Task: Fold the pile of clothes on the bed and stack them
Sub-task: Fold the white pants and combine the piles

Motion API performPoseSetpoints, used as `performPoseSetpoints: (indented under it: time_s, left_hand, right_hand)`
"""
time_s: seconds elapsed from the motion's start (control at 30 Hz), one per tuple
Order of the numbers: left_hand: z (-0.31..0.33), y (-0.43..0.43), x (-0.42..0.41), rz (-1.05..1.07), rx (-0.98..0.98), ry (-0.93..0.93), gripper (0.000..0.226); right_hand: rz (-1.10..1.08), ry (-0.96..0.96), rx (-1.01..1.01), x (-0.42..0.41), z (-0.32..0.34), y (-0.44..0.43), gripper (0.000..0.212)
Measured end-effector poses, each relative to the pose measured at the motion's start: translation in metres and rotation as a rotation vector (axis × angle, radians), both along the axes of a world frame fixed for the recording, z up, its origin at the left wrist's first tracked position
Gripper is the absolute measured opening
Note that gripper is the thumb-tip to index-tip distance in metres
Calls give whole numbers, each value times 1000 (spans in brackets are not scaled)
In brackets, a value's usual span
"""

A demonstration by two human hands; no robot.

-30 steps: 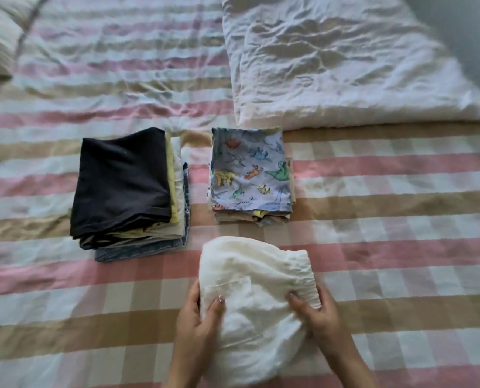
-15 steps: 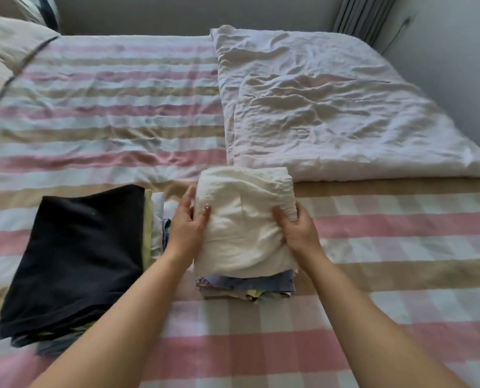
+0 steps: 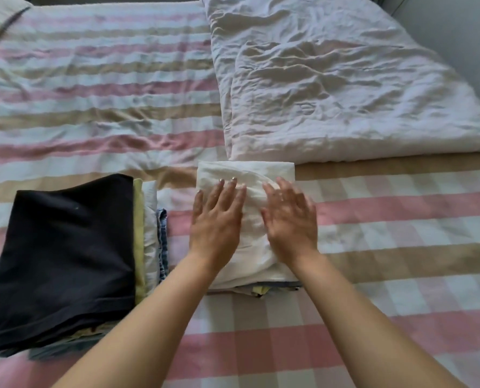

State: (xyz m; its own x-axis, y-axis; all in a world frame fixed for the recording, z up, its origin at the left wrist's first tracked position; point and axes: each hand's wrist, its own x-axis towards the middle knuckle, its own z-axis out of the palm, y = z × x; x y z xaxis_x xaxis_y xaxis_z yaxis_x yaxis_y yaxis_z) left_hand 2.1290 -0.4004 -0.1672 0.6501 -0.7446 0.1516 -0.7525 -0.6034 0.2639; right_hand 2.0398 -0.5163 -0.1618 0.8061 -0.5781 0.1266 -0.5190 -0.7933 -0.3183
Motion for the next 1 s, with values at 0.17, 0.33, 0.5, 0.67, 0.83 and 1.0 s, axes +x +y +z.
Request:
performPoseSetpoints:
  time_s: [0.17,0.33,0.5,0.67,0.83,1.0]
  left_hand:
    - [-25,-24,34,33,358,278,59]
    - [-26,3,18,99,-167,211,59]
    - [-39,30,9,509,-386,963,78]
    - [-45,30,12,596,-472,1175,48]
    - [-41,26,17,571,-475,1300,44]
    - [-34,42,-5,553,-512,1375,34]
  right_hand:
    - [-71,257,217,18,-28,-22,52]
    - [-150,-70,365,1,-25,-16,60]
    - [-549,-238,1014,-30,-30,-10,70]
    - [-577,-223,1193,-30,-36,-8,71]
    - [-564,-259,1263,-25,-45,-9,37]
    - [-484,-311,1343,-41,-37,-1,19]
